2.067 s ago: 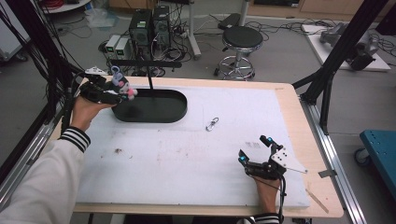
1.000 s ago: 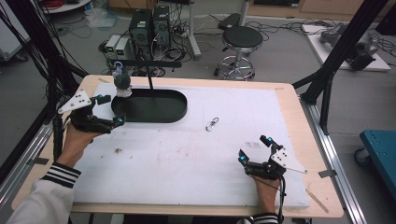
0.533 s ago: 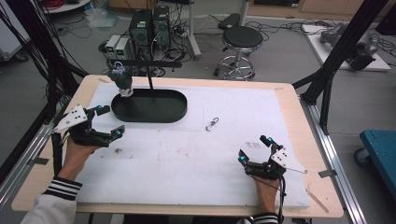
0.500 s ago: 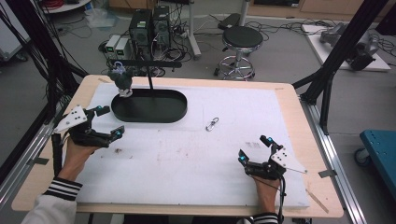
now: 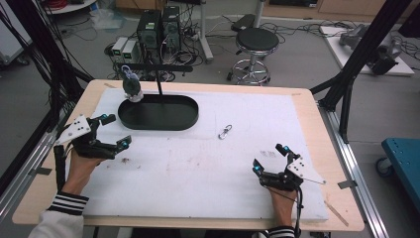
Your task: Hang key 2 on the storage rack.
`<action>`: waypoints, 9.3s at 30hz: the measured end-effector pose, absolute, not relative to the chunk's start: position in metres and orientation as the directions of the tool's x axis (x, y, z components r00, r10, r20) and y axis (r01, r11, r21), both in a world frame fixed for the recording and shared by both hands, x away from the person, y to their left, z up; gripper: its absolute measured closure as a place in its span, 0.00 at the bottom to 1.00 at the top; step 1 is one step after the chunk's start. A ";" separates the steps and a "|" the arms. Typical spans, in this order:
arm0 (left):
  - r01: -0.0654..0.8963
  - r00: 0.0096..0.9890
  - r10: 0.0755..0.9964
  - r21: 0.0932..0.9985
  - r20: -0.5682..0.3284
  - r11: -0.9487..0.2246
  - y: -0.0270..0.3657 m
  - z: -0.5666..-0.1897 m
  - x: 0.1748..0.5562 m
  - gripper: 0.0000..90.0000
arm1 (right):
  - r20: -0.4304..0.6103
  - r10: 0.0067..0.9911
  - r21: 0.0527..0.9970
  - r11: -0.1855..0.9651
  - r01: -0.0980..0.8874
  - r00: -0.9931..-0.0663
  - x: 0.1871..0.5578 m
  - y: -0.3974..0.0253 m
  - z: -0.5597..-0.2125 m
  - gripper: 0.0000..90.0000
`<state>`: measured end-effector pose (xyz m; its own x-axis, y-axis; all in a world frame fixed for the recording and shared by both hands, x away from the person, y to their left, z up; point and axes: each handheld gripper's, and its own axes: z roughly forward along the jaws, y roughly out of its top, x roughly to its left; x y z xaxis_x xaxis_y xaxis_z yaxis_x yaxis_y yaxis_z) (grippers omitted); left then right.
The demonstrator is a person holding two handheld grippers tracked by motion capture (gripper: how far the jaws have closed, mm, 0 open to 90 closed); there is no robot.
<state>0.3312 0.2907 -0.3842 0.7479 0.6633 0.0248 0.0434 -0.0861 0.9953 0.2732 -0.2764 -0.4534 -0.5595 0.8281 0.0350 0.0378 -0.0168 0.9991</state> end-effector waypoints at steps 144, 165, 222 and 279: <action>0.029 0.807 0.590 0.996 0.023 -0.079 0.301 -0.396 0.327 0.02 | 0.315 0.834 0.432 0.299 0.851 -0.453 0.482 -0.185 -0.406 0.43; 0.026 0.806 0.591 0.997 0.023 -0.075 0.301 -0.395 0.327 0.02 | 0.394 0.836 0.379 0.230 0.896 -0.381 0.488 -0.186 -0.417 0.75; 0.046 0.812 0.584 0.995 0.015 -0.090 0.299 -0.399 0.328 0.02 | 0.170 0.592 0.853 0.311 0.418 -0.788 0.469 -0.180 -0.353 0.98; 0.043 0.817 0.576 0.997 0.001 -0.063 0.303 -0.399 0.329 0.02 | 0.081 0.423 0.880 0.396 0.265 -0.902 0.508 -0.096 -0.233 0.99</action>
<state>0.3292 0.3030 -0.3988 0.8173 0.5762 0.0009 0.0434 -0.0631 0.9971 0.5082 -0.0958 -0.2332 -0.9025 0.4230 0.0812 0.2645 0.3956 0.8795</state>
